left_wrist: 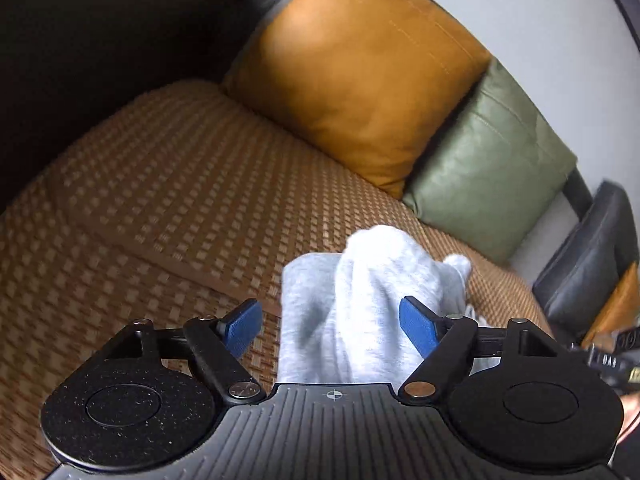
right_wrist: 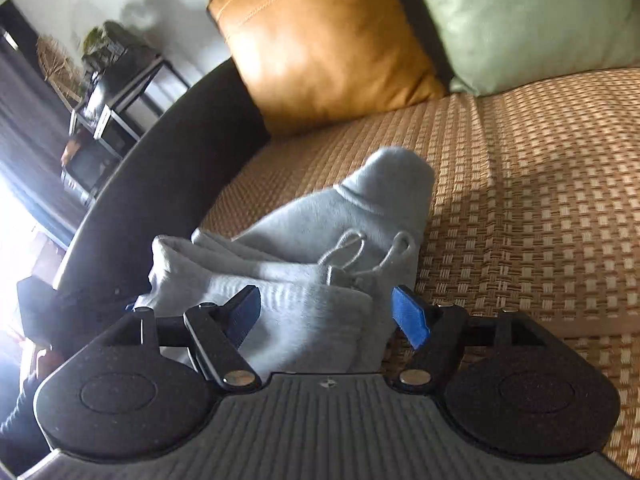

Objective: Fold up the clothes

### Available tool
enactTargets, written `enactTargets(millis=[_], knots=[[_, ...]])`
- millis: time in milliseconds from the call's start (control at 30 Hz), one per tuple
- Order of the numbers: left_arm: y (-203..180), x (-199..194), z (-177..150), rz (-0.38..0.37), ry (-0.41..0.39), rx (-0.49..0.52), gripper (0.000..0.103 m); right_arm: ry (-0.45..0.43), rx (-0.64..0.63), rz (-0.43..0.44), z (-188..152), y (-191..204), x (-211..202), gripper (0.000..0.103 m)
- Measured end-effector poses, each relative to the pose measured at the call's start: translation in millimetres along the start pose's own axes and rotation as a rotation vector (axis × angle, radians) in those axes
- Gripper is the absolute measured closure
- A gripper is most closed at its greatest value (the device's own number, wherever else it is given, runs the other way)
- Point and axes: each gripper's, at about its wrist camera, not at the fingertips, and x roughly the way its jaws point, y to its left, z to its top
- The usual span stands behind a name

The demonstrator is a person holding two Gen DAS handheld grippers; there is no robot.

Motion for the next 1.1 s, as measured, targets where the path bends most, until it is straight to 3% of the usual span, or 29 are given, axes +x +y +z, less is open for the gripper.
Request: enactTargets(millis=[100,167,200,233,300,367,467,600,667,800,833,867,933,1000,1100], knots=[[-28,-5,3,0.003,-0.03,0.133,0.018,0.028,-0.008,-0.044,-5,5,2,0.027],[-47,1,3,0.053,-0.031,0.251,0.018,0.055,-0.007,-0.062,-8,9,11,0.031],[-53,8,1,0.101,-0.014,0.311,0.018,0.071,0.0,-0.064,-9,11,16,0.037],[-57,17,-1,0.159,0.012,0.364,0.019,0.085,0.013,-0.055,-7,13,23,0.061],[-63,35,-5,0.262,0.055,0.457,0.025,0.055,0.014,-0.051,-3,19,23,0.066],[-54,45,-5,0.273,0.046,0.419,0.027,-0.002,0.001,-0.034,1,23,19,0.073],[-33,50,-12,0.227,0.029,0.312,0.024,0.004,0.052,-0.059,0,8,31,0.074],[-19,56,-22,0.191,-0.003,0.229,0.023,-0.006,0.089,-0.054,-16,-16,53,0.067],[-12,58,-23,0.189,-0.005,0.198,0.018,-0.028,0.105,-0.04,-20,-21,56,0.067],[-14,51,-19,0.196,-0.014,0.198,0.015,-0.039,0.135,-0.046,-21,-16,51,0.061],[-15,47,-17,0.194,-0.017,0.205,0.013,-0.035,0.148,-0.05,-19,-14,48,0.058],[-17,43,-15,0.192,-0.021,0.212,0.011,-0.039,0.151,-0.063,-17,-9,41,0.046],[-21,29,-13,0.189,-0.028,0.23,0.011,-0.064,0.136,-0.101,-16,3,24,0.035],[-27,13,-14,0.181,-0.035,0.261,0.008,-0.108,0.099,-0.109,-18,13,4,0.035],[-31,3,-19,0.184,-0.027,0.281,0.004,-0.147,0.129,-0.088,-23,17,-17,0.022]])
